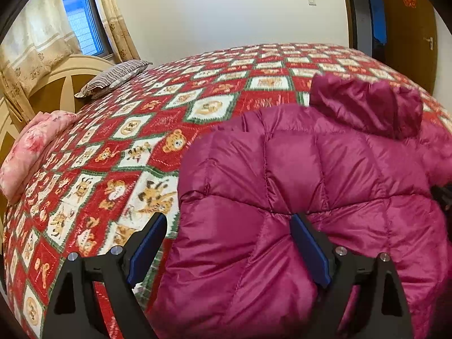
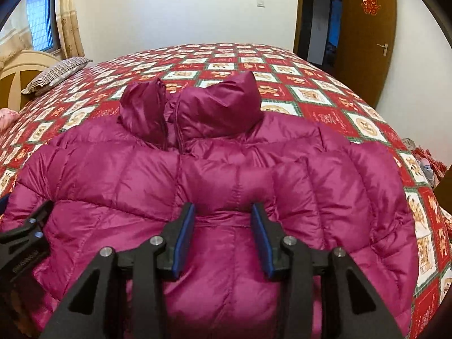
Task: Fold large clothes
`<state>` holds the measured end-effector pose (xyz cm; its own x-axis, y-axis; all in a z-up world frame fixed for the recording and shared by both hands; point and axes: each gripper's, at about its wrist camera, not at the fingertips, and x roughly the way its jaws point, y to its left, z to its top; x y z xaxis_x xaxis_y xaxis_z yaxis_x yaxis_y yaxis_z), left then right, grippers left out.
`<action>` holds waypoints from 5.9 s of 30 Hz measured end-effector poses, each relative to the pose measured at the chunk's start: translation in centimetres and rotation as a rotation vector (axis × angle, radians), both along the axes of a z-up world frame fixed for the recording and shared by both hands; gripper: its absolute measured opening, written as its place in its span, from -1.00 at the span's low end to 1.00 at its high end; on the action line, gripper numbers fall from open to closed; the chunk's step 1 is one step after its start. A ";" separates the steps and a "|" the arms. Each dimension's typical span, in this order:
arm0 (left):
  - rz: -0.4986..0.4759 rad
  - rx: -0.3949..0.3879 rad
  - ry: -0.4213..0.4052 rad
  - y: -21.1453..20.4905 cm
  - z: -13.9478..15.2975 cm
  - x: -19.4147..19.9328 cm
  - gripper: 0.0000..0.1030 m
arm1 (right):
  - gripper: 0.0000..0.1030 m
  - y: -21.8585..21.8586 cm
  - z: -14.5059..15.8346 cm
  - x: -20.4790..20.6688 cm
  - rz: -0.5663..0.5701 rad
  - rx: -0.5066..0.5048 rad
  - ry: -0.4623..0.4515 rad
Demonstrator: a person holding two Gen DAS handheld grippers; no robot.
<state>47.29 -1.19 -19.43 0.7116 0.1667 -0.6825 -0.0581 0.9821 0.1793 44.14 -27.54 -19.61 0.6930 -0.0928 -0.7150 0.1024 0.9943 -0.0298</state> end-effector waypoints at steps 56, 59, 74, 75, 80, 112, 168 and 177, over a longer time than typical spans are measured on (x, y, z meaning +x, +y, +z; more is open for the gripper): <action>-0.082 -0.329 0.049 -5.5 7.0 12.3 0.76 | -0.43 -8.5 -0.6 6.1 -0.047 0.086 0.015; -0.042 -0.251 0.154 -7.3 4.2 14.1 0.71 | -0.42 -8.7 -0.6 6.0 -0.047 0.107 0.008; -0.029 -0.143 0.071 -6.2 -1.2 8.7 -0.44 | -0.38 -11.0 0.8 4.0 -0.073 0.274 -0.033; -0.028 -0.164 0.069 -5.8 -1.2 8.8 -0.44 | -0.38 -11.1 1.7 3.3 -0.084 0.261 -0.063; -0.016 -0.228 0.054 -5.0 -1.2 8.7 -0.44 | -0.31 -10.3 6.8 4.1 -0.117 0.265 -0.142; -0.087 -0.277 0.171 -8.1 1.2 13.5 0.50 | -0.13 -3.6 -0.9 5.7 0.052 0.117 0.013; -0.511 -0.356 0.012 5.9 9.1 -14.8 0.58 | 0.20 -10.5 10.1 -22.0 -0.004 0.113 -0.127; -0.474 -0.343 0.026 9.9 6.6 -24.8 0.58 | 0.20 -11.5 8.2 -30.2 -0.065 0.070 -0.077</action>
